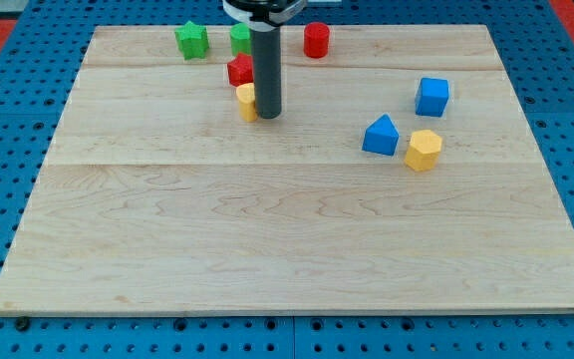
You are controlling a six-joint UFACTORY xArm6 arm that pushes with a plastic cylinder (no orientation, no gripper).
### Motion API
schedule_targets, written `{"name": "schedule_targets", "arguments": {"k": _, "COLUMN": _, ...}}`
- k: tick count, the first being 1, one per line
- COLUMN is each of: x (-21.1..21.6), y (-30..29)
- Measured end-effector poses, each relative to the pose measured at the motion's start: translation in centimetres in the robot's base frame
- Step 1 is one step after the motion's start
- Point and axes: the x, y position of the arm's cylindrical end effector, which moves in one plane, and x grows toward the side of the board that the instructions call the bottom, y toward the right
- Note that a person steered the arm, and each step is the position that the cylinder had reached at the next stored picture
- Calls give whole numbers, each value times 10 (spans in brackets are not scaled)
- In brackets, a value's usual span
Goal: Slide the blue triangle parallel to the left of the yellow hexagon
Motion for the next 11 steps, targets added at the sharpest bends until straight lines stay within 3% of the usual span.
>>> {"name": "schedule_targets", "arguments": {"k": 1, "x": 1, "y": -15}}
{"name": "schedule_targets", "arguments": {"k": 3, "x": -17, "y": 118}}
{"name": "schedule_targets", "arguments": {"k": 4, "x": 3, "y": 154}}
{"name": "schedule_targets", "arguments": {"k": 5, "x": 83, "y": 150}}
{"name": "schedule_targets", "arguments": {"k": 6, "x": 116, "y": 149}}
{"name": "schedule_targets", "arguments": {"k": 7, "x": 178, "y": 177}}
{"name": "schedule_targets", "arguments": {"k": 8, "x": 163, "y": 122}}
{"name": "schedule_targets", "arguments": {"k": 9, "x": 76, "y": 84}}
{"name": "schedule_targets", "arguments": {"k": 10, "x": 29, "y": 72}}
{"name": "schedule_targets", "arguments": {"k": 11, "x": 17, "y": 104}}
